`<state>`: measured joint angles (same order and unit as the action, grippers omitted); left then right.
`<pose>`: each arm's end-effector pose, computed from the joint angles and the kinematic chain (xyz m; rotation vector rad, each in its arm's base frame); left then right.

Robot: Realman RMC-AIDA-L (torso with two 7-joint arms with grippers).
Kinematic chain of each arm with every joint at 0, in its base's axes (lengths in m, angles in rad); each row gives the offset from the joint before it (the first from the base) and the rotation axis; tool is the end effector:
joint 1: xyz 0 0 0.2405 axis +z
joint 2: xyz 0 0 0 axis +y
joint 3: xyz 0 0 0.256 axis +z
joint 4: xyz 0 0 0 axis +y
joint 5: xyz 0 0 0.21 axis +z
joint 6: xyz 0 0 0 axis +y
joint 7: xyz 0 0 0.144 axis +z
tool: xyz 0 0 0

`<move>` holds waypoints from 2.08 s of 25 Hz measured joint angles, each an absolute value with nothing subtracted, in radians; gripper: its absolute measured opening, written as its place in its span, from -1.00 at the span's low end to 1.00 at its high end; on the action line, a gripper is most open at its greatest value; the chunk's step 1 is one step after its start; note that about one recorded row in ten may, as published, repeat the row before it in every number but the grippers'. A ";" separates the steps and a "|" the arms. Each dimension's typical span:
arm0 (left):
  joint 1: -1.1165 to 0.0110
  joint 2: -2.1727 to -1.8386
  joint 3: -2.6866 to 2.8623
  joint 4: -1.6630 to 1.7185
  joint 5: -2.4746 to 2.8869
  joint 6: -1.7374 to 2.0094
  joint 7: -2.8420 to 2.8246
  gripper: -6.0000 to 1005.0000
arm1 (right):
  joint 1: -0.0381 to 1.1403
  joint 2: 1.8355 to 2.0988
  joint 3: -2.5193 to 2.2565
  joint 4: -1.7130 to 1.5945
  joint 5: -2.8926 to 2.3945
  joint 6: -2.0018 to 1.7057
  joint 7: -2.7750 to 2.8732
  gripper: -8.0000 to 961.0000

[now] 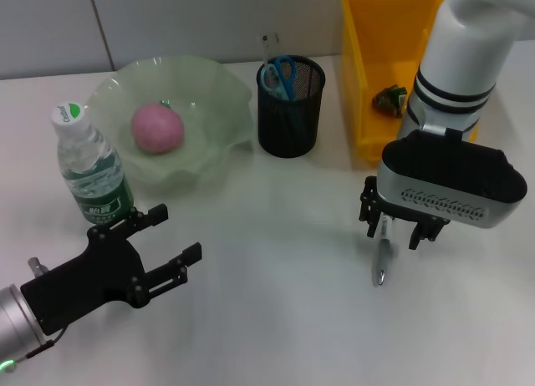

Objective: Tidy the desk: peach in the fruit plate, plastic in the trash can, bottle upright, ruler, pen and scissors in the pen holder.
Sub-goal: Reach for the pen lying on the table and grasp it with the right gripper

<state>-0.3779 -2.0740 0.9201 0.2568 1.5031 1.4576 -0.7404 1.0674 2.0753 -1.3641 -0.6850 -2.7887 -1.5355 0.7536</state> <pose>-0.3003 0.2695 -0.0513 -2.4808 -0.4237 -0.8714 0.1687 0.3915 -0.0420 2.1810 1.3767 0.8538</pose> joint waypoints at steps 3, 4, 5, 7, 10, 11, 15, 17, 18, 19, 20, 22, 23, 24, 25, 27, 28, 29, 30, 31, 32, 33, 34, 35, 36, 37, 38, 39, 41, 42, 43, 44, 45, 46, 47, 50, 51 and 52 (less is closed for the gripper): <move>-0.378 -2.074 0.927 0.257 1.503 1.447 -0.742 0.52 | 1.076 2.075 -1.372 -0.652 -2.790 -1.502 0.754 0.41; -0.379 -2.074 0.933 0.257 1.503 1.437 -0.744 0.52 | 1.079 2.076 -1.374 -0.642 -2.790 -1.494 0.754 0.35; -0.381 -2.074 0.936 0.258 1.503 1.432 -0.745 0.52 | 1.080 2.076 -1.375 -0.639 -2.790 -1.492 0.755 0.28; -0.381 -2.074 0.936 0.258 1.503 1.432 -0.743 0.52 | 1.081 2.076 -1.376 -0.636 -2.790 -1.491 0.755 0.14; -0.384 -2.074 0.936 0.258 1.500 1.434 -0.740 0.52 | 1.083 2.077 -1.376 -0.629 -2.790 -1.490 0.755 0.14; -0.384 -2.074 0.936 0.258 1.500 1.434 -0.740 0.52 | 1.084 2.077 -1.376 -0.625 -2.790 -1.489 0.755 0.14; -0.385 -2.074 0.936 0.258 1.499 1.437 -0.740 0.52 | 1.089 2.077 -1.376 -0.610 -2.788 -1.481 0.754 0.15; -0.385 -2.075 0.936 0.258 1.500 1.437 -0.741 0.52 | 1.090 2.077 -1.376 -0.607 -2.787 -1.476 0.753 0.15; -0.385 -2.075 0.936 0.258 1.500 1.437 -0.741 0.52 | 1.091 2.077 -1.376 -0.605 -2.787 -1.473 0.753 0.15; -0.385 -2.075 0.936 0.258 1.501 1.437 -0.741 0.52 | 1.092 2.077 -1.376 -0.602 -2.786 -1.468 0.753 0.14; -0.385 -2.075 0.936 0.258 1.501 1.437 -0.741 0.52 | 1.093 2.077 -1.376 -0.598 -2.786 -1.466 0.753 0.14; -0.385 -2.075 0.936 0.258 1.500 1.439 -0.741 0.52 | 1.095 2.077 -1.376 -0.592 -2.785 -1.460 0.751 0.12; -0.385 -2.075 0.936 0.258 1.500 1.440 -0.741 0.52 | 1.095 2.077 -1.376 -0.590 -2.784 -1.458 0.750 0.12; -0.385 -2.075 0.936 0.258 1.500 1.440 -0.741 0.52 | 1.097 2.077 -1.376 -0.588 -2.784 -1.457 0.749 0.06; -0.385 -2.075 0.936 0.258 1.500 1.440 -0.741 0.52 | 1.098 2.077 -1.376 -0.584 -2.783 -1.455 0.749 0.00; -0.388 -2.075 0.936 0.258 1.502 1.440 -0.742 0.52 | 1.103 2.077 -1.376 -0.575 -2.782 -1.453 0.749 -0.11; -0.388 -2.075 0.936 0.258 1.502 1.440 -0.742 0.52 | 1.104 2.077 -1.376 -0.572 -2.781 -1.451 0.749 -0.17; -0.388 -2.074 0.936 0.258 1.502 1.440 -0.741 0.52 | 1.105 2.078 -1.376 -0.570 -2.781 -1.449 0.749 -0.22; -0.389 -2.074 0.936 0.258 1.501 1.441 -0.740 0.52 | 1.106 2.078 -1.376 -0.569 -2.781 -1.446 0.749 -0.22; -0.389 -2.074 0.936 0.258 1.501 1.441 -0.740 0.52 | 1.107 2.078 -1.376 -0.567 -2.781 -1.444 0.749 -0.22; -0.390 -2.074 0.936 0.259 1.501 1.442 -0.740 0.52 | 1.108 2.078 -1.376 -0.564 -2.781 -1.443 0.749 -0.23; -0.390 -2.074 0.936 0.259 1.501 1.442 -0.740 0.52 | 1.109 2.078 -1.376 -0.561 -2.781 -1.443 0.749 -0.23; -0.390 -2.074 0.936 0.259 1.501 1.443 -0.740 0.52 | 1.111 2.078 -1.376 -0.557 -2.781 -1.441 0.750 -0.23; -0.390 -2.074 0.936 0.259 1.501 1.443 -0.740 0.52 | 1.113 2.078 -1.376 -0.553 -2.781 -1.439 0.750 -0.23; -0.390 -2.074 0.936 0.259 1.501 1.443 -0.740 0.52 | 1.115 2.078 -1.376 -0.549 -2.781 -1.435 0.750 -0.23; -0.390 -2.074 0.936 0.259 1.501 1.444 -0.740 0.52 | 1.117 2.078 -1.376 -0.545 -2.781 -1.432 0.750 -0.23; -0.390 -2.074 0.936 0.260 1.500 1.444 -0.740 0.52 | 1.118 2.078 -1.376 -0.542 -2.781 -1.430 0.750 -0.24; -0.390 -2.074 0.936 0.260 1.500 1.444 -0.740 0.52 | 1.119 2.078 -1.376 -0.540 -2.781 -1.428 0.750 -0.26; -0.390 -2.074 0.936 0.261 1.499 1.444 -0.740 0.52 | 1.120 2.078 -1.376 -0.539 -2.781 -1.428 0.750 -0.28; -0.390 -2.074 0.936 0.261 1.499 1.444 -0.740 0.52 | 1.120 2.078 -1.376 -0.539 -2.781 -1.428 0.750 -0.29; -0.391 -2.074 0.936 0.261 1.498 1.444 -0.739 0.52 | 1.120 2.079 -1.376 -0.539 -2.781 -1.427 0.749 -0.31; -0.391 -2.074 0.936 0.261 1.498 1.444 -0.739 0.52 | 1.120 2.079 -1.376 -0.539 -2.781 -1.427 0.749 -0.32; -0.392 -2.074 0.936 0.261 1.498 1.445 -0.739 0.52 | 1.120 2.078 -1.376 -0.538 -2.781 -1.425 0.749 -0.33; -0.392 -2.074 0.936 0.261 1.498 1.445 -0.739 0.52 | 1.121 2.078 -1.376 -0.536 -2.781 -1.423 0.748 -0.34; -0.393 -2.074 0.936 0.261 1.497 1.445 -0.739 0.52 | 1.122 2.078 -1.376 -0.531 -2.781 -1.420 0.748 -0.36; -0.394 -2.074 0.936 0.261 1.496 1.445 -0.739 0.52 | 1.129 2.078 -1.376 -0.515 -2.781 -1.409 0.747 -0.39; -0.394 -2.074 0.936 0.261 1.496 1.445 -0.739 0.52 | 1.129 2.077 -1.376 -0.513 -2.781 -1.407 0.746 -0.41; -0.394 -2.074 0.936 0.261 1.496 1.445 -0.739 0.52 | 1.129 2.077 -1.376 -0.511 -2.781 -1.405 0.746 -0.42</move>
<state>-0.3940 -2.0738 0.9357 0.2610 1.4957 1.4450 -0.7392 1.1293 2.0772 -1.3759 -0.5107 -2.7809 -1.4052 0.7463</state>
